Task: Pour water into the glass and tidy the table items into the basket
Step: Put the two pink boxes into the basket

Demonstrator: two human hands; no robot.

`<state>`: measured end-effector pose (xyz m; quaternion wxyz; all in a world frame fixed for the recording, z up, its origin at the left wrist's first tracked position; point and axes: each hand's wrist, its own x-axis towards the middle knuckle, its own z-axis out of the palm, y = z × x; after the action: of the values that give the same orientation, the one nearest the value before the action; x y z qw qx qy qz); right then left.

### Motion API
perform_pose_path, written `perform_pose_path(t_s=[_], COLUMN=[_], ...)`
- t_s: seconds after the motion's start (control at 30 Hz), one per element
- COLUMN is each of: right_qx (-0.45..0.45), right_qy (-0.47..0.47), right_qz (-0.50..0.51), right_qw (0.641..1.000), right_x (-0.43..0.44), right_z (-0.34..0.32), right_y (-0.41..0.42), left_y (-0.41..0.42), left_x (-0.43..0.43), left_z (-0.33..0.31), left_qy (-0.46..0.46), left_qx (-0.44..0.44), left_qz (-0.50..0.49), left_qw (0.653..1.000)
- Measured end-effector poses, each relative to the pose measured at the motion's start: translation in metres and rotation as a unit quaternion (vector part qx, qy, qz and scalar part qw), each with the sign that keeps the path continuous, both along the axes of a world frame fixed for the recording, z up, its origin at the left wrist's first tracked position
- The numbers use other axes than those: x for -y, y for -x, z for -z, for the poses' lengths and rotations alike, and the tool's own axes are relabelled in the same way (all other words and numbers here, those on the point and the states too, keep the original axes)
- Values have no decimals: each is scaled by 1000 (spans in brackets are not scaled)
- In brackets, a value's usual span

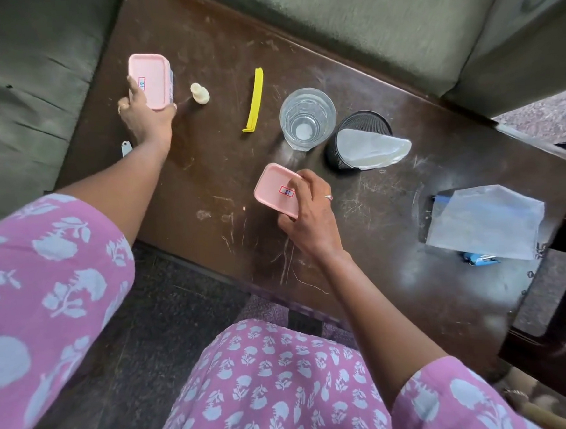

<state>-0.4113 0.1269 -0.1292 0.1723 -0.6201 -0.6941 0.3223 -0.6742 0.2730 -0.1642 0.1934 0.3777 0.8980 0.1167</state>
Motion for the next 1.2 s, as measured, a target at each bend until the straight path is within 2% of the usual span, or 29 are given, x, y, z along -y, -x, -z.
perform_pose_path(t_s=[0.1, 0.3, 0.5, 0.7, 0.9, 1.03, 1.2], right_qx=[-4, -16, -23, -24, -24, 7, 46], right_qy=[0, -16, -28, -68, -61, -85, -79], right_qz=[-1, 4, -3, -5, 12, 49, 184], right_qw=[1000, 1000, 999, 997, 998, 995, 979], right_x=[2, 8, 16, 41, 73, 92, 113], right_z=[0, 1, 0, -5, -14, -22, -33], right_y=[-2, -10, -29, -74, -132, -178, -238], left_y=[-3, -35, -100, -168, -243, -299, -386], left_x=[6, 59, 126, 170, 211, 223, 236], left_z=[0, 8, 13, -6, -28, -43, -61], left_qy=[6, -42, -108, -180, -195, -217, -229], left_qx=[-20, -7, 30, 41, 51, 48, 85], left_qz=[-12, -66, -87, -98, -85, -67, -23], left_qw=[1000, 997, 990, 978, 976, 973, 969])
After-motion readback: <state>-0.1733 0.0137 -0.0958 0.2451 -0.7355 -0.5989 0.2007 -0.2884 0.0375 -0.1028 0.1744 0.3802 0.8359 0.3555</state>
